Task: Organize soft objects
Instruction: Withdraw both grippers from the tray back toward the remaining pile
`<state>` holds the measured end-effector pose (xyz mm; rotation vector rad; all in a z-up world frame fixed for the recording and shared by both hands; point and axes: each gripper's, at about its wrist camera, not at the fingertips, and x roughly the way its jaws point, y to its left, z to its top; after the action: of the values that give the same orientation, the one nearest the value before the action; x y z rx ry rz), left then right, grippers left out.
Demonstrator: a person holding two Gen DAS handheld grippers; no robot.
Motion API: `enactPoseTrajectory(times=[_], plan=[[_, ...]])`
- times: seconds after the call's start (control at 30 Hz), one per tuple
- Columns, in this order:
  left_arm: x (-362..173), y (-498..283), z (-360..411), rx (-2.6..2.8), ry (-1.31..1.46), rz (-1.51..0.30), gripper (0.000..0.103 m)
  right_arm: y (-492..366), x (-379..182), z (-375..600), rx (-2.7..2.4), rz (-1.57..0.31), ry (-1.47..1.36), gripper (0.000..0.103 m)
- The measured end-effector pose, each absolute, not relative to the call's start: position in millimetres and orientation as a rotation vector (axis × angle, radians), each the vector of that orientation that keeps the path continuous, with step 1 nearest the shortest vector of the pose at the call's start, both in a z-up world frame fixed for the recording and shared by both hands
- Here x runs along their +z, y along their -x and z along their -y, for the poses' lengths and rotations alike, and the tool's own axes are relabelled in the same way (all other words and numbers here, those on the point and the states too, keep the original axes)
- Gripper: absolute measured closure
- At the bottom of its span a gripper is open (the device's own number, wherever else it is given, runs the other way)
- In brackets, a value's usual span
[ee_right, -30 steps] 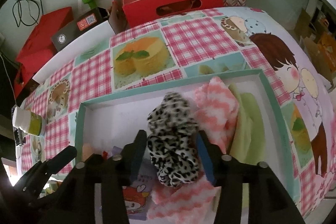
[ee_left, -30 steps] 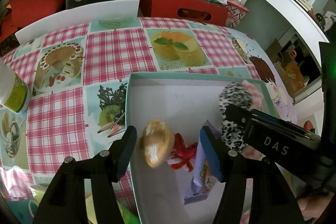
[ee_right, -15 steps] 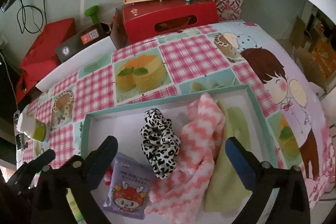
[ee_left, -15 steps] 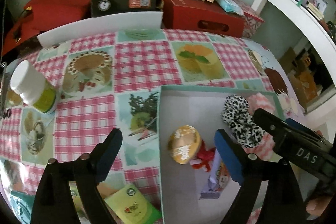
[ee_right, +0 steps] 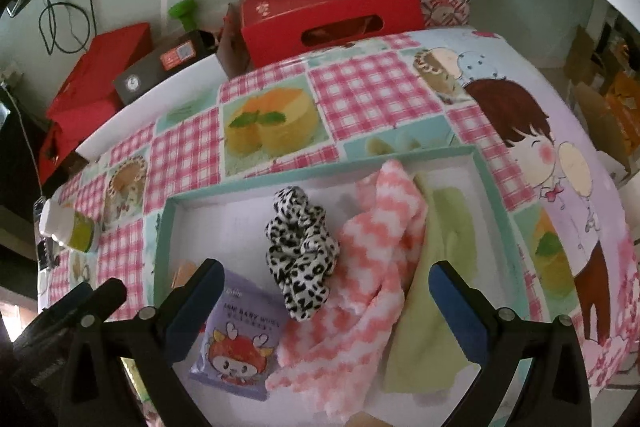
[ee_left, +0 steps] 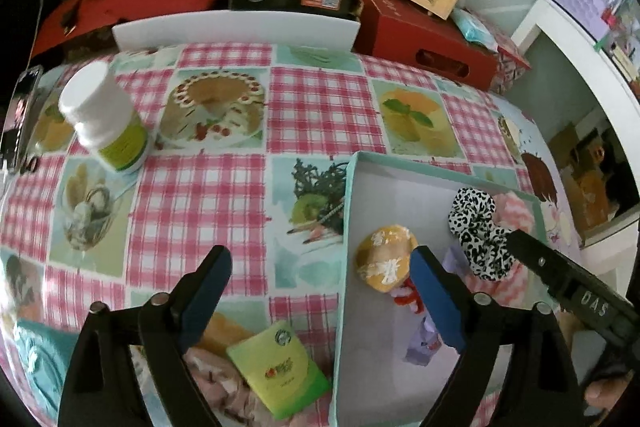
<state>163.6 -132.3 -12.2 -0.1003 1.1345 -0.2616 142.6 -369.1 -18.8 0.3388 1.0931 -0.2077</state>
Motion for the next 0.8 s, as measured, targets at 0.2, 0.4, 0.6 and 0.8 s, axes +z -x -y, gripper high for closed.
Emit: enactPoseTrajectory(times=[0.2,0.4,0.6,0.8], plan=[[-6.0,-153.9,110.7,-0.218,0.133,-1.127,0.001,-137.2,-4.0,370.3,-0.177,-1.03,-0.381,0.0],[12.7,-151.7,89.3,-0.198,0.167,-1.044,0.001,-136.2,6.2,368.8,-0.206,-0.987,-0.363,0.0],[23.2,-141.9,62.1,-0.155,0.195,-0.974,0.001,-142.3,9.8,349.2,-0.146,-0.973,-0.348,0.0],[21.8,-125.4,49.6,-0.159,0.212,-0.981,0.001,-143.3,14.4,312.6,-0.056,-0.975,-0.281,0.0]])
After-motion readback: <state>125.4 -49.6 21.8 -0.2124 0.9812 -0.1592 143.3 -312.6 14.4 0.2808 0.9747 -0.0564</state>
